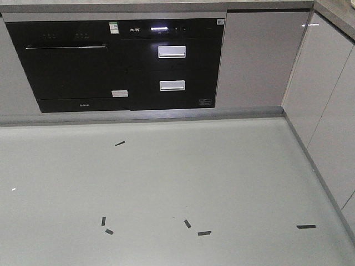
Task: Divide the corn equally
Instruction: 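Drive the base forward toward the counter with the pot and plates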
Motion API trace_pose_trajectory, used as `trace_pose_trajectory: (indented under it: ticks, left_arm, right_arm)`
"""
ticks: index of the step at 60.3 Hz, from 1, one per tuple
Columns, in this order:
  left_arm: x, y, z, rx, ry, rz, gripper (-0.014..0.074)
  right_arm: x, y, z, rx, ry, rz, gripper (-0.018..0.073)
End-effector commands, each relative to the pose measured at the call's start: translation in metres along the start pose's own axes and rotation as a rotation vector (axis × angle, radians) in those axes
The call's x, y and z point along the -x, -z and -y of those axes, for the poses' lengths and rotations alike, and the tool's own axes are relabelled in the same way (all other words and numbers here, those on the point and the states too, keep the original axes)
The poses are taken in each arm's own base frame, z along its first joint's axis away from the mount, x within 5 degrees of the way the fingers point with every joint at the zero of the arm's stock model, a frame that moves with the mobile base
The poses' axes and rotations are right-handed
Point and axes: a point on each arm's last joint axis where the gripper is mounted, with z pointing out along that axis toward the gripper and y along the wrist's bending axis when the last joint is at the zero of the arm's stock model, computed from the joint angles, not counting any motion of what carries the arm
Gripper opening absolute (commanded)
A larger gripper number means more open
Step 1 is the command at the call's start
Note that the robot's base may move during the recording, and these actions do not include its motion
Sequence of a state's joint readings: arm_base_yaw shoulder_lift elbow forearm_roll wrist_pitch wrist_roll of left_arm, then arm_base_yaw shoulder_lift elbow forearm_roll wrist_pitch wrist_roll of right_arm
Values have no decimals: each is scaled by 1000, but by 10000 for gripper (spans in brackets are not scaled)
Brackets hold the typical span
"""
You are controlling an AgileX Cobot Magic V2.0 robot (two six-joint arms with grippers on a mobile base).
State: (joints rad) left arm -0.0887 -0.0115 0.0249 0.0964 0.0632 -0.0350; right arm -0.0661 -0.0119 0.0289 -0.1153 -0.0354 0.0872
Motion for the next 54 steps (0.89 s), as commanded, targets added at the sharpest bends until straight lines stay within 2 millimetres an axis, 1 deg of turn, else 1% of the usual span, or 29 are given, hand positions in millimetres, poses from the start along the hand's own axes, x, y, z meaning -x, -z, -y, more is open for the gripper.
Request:
trace_pose_trajectory:
  ticks: [1,54]
  left_arm:
    - [4,1,0,-3,14,77,-6]
    - [4,1,0,-3,14,77,-6]
  right_arm:
    - [4,1,-1,6,14,75,-10]
    - [4,1,-1,6,14,75,-10]
